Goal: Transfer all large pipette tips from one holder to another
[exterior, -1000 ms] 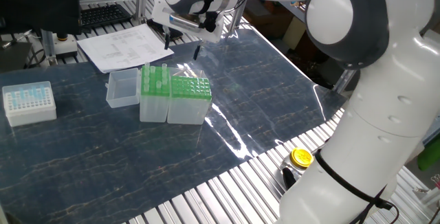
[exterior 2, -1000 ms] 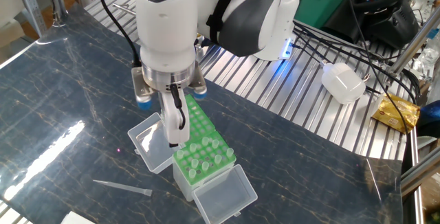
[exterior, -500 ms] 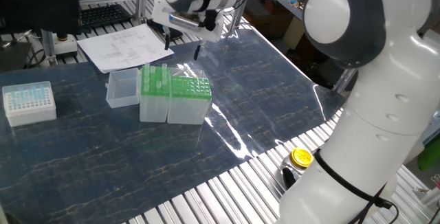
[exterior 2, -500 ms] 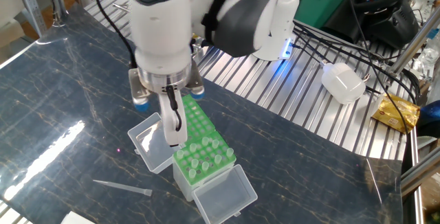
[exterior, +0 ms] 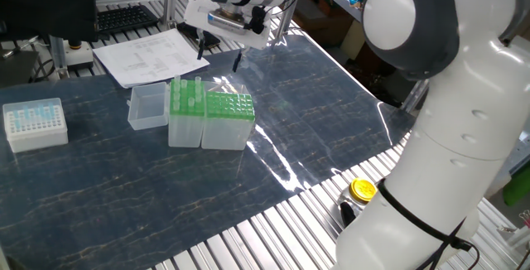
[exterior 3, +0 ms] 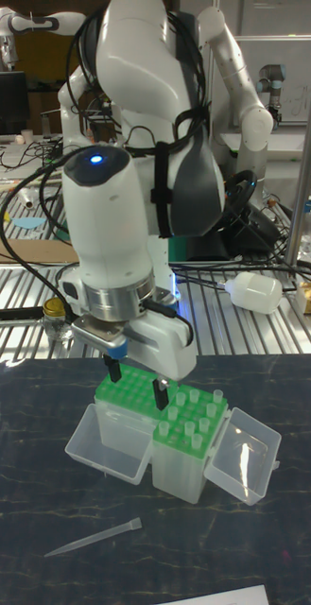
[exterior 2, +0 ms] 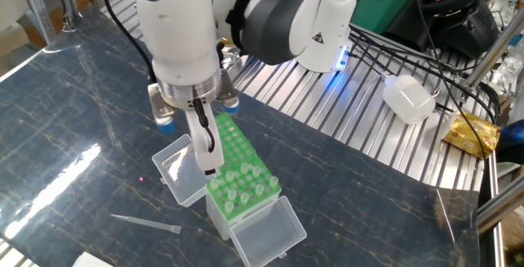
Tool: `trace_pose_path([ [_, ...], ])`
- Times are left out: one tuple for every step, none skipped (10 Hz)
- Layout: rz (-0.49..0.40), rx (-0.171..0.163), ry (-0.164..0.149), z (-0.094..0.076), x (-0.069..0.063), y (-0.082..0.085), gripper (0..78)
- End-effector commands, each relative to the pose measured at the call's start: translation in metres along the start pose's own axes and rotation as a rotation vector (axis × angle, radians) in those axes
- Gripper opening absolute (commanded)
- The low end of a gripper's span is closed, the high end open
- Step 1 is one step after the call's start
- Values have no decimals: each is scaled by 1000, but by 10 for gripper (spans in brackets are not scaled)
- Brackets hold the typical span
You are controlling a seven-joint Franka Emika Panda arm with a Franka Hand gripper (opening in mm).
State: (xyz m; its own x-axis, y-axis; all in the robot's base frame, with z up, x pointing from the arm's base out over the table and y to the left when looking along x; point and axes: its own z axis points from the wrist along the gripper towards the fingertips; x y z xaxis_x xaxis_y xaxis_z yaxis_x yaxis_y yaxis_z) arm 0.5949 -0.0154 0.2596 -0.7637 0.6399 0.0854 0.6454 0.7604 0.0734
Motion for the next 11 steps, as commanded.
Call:
trace_pose_path([
  [26, 30, -40, 7, -21, 7, 774],
  [26, 29, -41, 8, -23, 7, 774],
  [30, 34, -55, 12, -28, 11, 774],
  [25, 49, -83, 16, -33, 16, 774],
  [24, 47, -100, 21, -38, 20, 774],
  [24, 47, -100, 21, -38, 20, 774],
  [35, 43, -110, 32, -50, 29, 774],
  [41, 45, -114, 37, -56, 33, 774],
  [41, 42, -117, 42, -61, 36, 774],
  [41, 37, -121, 46, -66, 38, 774],
  [41, 37, -122, 47, -67, 38, 774],
])
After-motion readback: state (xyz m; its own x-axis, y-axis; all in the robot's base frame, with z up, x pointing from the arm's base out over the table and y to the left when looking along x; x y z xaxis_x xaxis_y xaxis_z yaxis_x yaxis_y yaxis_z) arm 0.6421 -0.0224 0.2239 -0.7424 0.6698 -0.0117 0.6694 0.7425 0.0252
